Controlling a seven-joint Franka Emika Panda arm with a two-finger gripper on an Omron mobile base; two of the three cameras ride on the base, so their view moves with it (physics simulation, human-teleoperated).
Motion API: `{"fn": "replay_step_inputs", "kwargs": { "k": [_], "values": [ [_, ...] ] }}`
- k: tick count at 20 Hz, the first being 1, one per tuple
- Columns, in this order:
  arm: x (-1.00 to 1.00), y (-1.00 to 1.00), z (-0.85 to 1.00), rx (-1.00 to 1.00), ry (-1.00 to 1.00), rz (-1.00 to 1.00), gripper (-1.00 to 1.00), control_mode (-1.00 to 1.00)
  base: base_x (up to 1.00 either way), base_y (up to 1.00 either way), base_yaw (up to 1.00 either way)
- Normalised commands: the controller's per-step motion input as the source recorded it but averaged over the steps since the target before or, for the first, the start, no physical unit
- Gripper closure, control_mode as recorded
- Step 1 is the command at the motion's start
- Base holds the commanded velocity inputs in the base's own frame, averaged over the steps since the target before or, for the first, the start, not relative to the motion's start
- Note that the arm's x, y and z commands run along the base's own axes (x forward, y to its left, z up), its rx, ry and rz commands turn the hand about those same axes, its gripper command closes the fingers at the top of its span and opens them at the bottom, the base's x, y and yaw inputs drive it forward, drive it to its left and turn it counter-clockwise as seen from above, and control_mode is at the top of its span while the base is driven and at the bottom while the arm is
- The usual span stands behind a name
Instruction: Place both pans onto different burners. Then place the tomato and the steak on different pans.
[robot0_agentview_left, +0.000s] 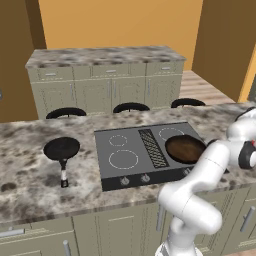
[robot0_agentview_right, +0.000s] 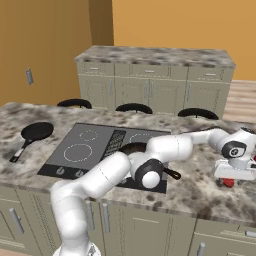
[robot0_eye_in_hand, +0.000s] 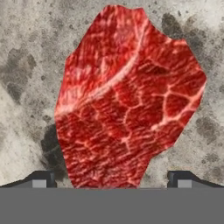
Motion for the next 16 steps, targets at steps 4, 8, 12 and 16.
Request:
{"fn": "replay_step_inputs", "kwargs": {
  "k": [4, 8, 12, 16],
  "values": [
    [0.03, 0.00, -0.16, 0.00, 0.00, 0.00, -1.00, -1.00, 0.00, 0.00, 0.00],
    [0.13, 0.00, -0.06, 0.00, 0.00, 0.00, -1.00, -1.00, 0.00, 0.00, 0.00],
    [0.04, 0.03, -0.06, 0.00, 0.00, 0.00, -1.00, -1.00, 0.00, 0.00, 0.00],
    [0.08, 0.05, -0.06, 0.00, 0.00, 0.00, -1.00, -1.00, 0.00, 0.00, 0.00]
  ]
}}
